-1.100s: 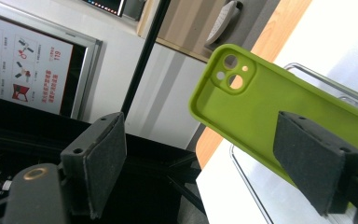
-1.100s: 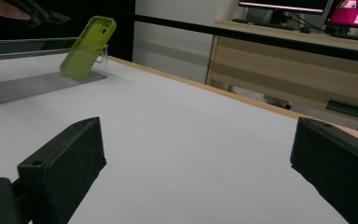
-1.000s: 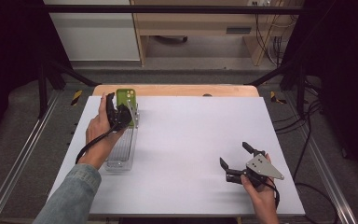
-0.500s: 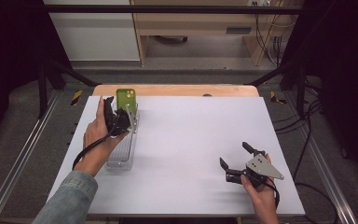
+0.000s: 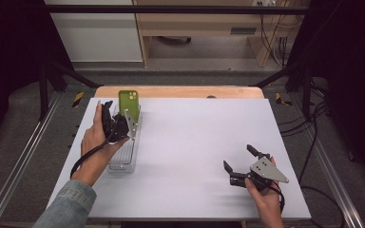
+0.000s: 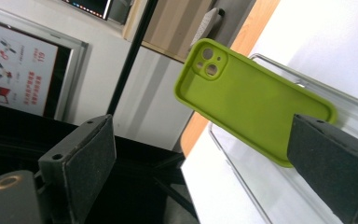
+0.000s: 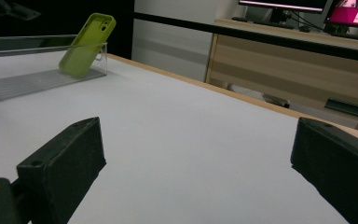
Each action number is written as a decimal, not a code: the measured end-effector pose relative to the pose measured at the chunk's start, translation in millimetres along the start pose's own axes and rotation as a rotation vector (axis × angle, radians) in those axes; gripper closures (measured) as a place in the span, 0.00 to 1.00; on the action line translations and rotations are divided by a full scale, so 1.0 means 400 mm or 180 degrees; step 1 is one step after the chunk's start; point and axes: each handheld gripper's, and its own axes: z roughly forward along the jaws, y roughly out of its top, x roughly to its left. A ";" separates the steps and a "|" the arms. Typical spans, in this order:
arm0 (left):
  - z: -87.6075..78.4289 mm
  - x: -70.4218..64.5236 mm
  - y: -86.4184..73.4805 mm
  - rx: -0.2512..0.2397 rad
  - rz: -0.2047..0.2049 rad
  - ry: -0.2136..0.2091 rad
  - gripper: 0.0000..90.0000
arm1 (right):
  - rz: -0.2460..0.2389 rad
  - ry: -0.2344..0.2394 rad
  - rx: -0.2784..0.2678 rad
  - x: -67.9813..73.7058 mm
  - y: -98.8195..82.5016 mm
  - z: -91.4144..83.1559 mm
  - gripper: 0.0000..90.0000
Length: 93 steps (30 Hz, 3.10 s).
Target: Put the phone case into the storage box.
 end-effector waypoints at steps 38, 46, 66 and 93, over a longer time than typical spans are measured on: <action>-0.126 -0.025 -0.030 -0.0165 -0.0183 -0.0069 0.06 | 0.0030 0.0009 0.0025 0.002 0.000 0.002 0.03; -0.141 -0.039 -0.028 -0.0167 -0.0199 -0.0181 0.05 | 0.0033 0.0009 0.0024 0.003 0.000 0.001 0.03; -0.159 -0.057 -0.022 -0.0309 -0.0595 -0.0433 0.04 | 0.0040 0.0011 0.0019 0.003 0.000 0.001 0.03; -0.181 -0.030 -0.055 -0.0579 -0.1318 -0.0721 0.03 | 0.0041 0.0010 0.0022 0.003 0.000 0.000 0.03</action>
